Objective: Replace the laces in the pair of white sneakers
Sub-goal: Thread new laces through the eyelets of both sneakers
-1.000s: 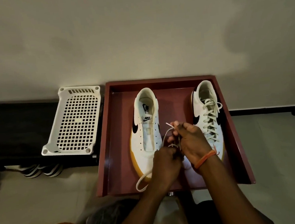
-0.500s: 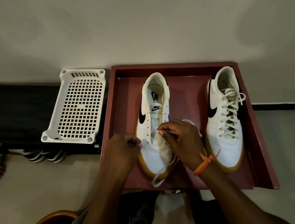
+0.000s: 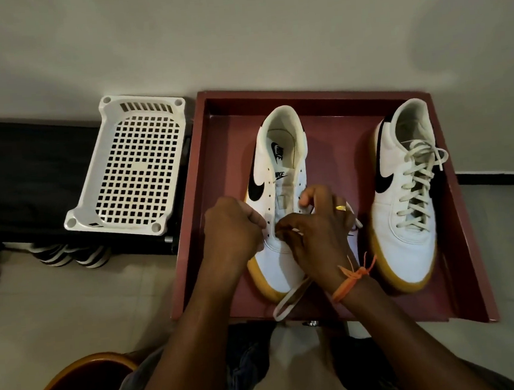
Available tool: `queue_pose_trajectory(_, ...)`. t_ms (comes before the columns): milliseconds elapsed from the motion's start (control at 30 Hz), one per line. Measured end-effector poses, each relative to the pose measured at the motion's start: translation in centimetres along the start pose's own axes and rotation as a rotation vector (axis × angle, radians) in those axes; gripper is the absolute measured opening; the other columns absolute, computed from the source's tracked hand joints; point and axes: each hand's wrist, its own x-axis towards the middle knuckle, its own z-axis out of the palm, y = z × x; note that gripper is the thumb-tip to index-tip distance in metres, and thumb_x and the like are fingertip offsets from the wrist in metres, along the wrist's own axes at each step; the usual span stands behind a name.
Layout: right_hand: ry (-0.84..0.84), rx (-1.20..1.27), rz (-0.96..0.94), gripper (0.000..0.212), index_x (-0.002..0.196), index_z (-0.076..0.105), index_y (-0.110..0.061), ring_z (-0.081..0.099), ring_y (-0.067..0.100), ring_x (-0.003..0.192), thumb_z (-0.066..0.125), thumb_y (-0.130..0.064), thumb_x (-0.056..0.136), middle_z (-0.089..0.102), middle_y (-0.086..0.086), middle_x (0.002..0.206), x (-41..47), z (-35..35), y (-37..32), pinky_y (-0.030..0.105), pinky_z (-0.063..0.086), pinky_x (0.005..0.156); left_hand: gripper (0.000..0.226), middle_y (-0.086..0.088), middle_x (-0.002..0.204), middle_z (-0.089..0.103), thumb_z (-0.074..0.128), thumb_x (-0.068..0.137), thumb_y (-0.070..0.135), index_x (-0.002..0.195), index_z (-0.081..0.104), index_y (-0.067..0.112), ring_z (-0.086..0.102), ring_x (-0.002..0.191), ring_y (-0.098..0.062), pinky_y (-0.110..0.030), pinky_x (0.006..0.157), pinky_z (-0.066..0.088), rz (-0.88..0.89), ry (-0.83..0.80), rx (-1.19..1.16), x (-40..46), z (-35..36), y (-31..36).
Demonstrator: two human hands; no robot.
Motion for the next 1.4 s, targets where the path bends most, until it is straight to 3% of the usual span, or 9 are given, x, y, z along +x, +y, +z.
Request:
queue_pose_trajectory(267, -0.113, 0.129, 0.129, 0.010, 0.072, 0.074, -0.030, 0.042, 0.023, 0.102, 0.078, -0.022, 0.076, 0.031, -0.005, 0.102, 0.5, 0.2, 0.5, 0.045, 0.043, 0.083, 0.014, -0.019, 0.073, 0.068, 0.069, 0.081, -0.015, 0.076, 0.070, -0.002, 0.066, 0.060, -0.024, -0.023, 0.055, 0.059, -0.021, -0.085, -0.130, -0.6, -0.8, 0.2)
queue_pose_trajectory(400, -0.260, 0.218, 0.250, 0.010, 0.074, 0.068, -0.038, 0.038, 0.021, 0.105, 0.067, -0.035, 0.084, 0.042, -0.004, 0.103, 0.5, 0.6, 0.4, 0.035, 0.036, 0.089, 0.017, -0.018, 0.076, 0.067, 0.066, 0.083, -0.016, 0.076, 0.069, -0.001, 0.069, 0.075, -0.032, -0.040, 0.075, 0.062, -0.082, -0.127, -0.095, -0.3, -0.9, 0.6)
queue_pose_trajectory(500, -0.310, 0.391, 0.307, 0.015, 0.076, 0.067, -0.036, 0.037, 0.018, 0.108, 0.070, -0.025, 0.086, 0.041, -0.015, 0.094, 0.7, 0.4, 0.4, 0.034, 0.038, 0.096, 0.017, -0.016, 0.069, 0.071, 0.075, 0.075, -0.011, 0.070, 0.070, 0.004, 0.071, 0.066, -0.029, -0.042, 0.069, 0.063, -0.043, -0.022, 0.006, -0.6, -1.0, 0.4)
queue_pose_trajectory(667, -0.351, 0.514, 0.345, 0.023, 0.069, 0.068, -0.039, 0.042, 0.021, 0.113, 0.073, -0.024, 0.085, 0.047, 0.008, 0.114, 0.8, 0.9, 0.8, 0.026, 0.042, 0.086, 0.019, -0.019, 0.072, 0.067, 0.068, 0.081, -0.017, 0.073, 0.065, 0.000, 0.068, 0.067, -0.027, -0.043, 0.071, 0.062, -0.142, -0.147, -0.138, -0.3, -1.5, 0.3)
queue_pose_trajectory(800, -0.444, 0.571, 0.228, 0.013, 0.079, 0.073, -0.013, 0.048, -0.012, 0.084, 0.066, -0.010, 0.090, 0.051, -0.009, 0.073, 1.1, 0.0, 0.7, 0.013, 0.038, 0.071, 0.016, -0.019, 0.071, 0.064, 0.064, 0.082, -0.019, 0.077, 0.065, -0.004, 0.065, 0.062, -0.024, -0.035, 0.063, 0.061, -0.147, -0.190, -0.203, -0.5, -1.6, 0.3)
queue_pose_trajectory(1000, -0.497, 0.632, 0.167, 0.034, 0.060, 0.059, -0.027, 0.044, 0.005, 0.072, 0.066, -0.015, 0.092, 0.049, -0.015, 0.057, 1.3, 0.8, 1.8, 0.030, 0.038, 0.071, 0.016, -0.020, 0.074, 0.066, 0.064, 0.081, -0.021, 0.081, 0.065, -0.005, 0.068, 0.062, -0.024, -0.036, 0.061, 0.062, -0.144, -0.172, -0.264, -0.6, -1.6, -0.1)
queue_pose_trajectory(1167, -0.419, 0.503, 0.194, 0.010, 0.070, 0.069, -0.047, 0.044, 0.018, 0.110, 0.068, -0.049, 0.080, 0.064, 0.000, 0.097, 1.2, 1.8, 2.5, 0.029, 0.043, 0.082, 0.011, -0.023, 0.071, 0.071, 0.077, 0.070, -0.012, 0.078, 0.071, -0.008, 0.073, 0.067, -0.035, -0.050, 0.072, 0.061, -0.046, 0.010, -0.016, -0.7, -0.7, 0.3)
queue_pose_trajectory(1300, -0.368, 0.475, 0.224, 0.018, 0.070, 0.067, -0.058, 0.045, 0.019, 0.114, 0.059, -0.072, 0.063, 0.065, 0.005, 0.107, 1.4, 2.3, 2.7, 0.029, 0.044, 0.088, 0.015, -0.024, 0.063, 0.069, 0.080, 0.069, -0.006, 0.078, 0.070, -0.012, 0.069, 0.052, -0.030, -0.046, 0.064, 0.062, -0.010, 0.023, 0.043, -1.1, -0.8, 0.4)
queue_pose_trajectory(1400, -0.357, 0.494, 0.238, 0.012, 0.071, 0.069, -0.054, 0.050, 0.024, 0.114, 0.066, -0.065, 0.067, 0.066, 0.005, 0.106, 1.4, 2.3, 2.6, 0.030, 0.046, 0.089, 0.023, -0.023, 0.062, 0.068, 0.085, 0.072, 0.005, 0.075, 0.070, -0.011, 0.066, 0.048, -0.028, -0.037, 0.056, 0.059, 0.011, -0.003, 0.082, -1.9, -0.9, 0.4)
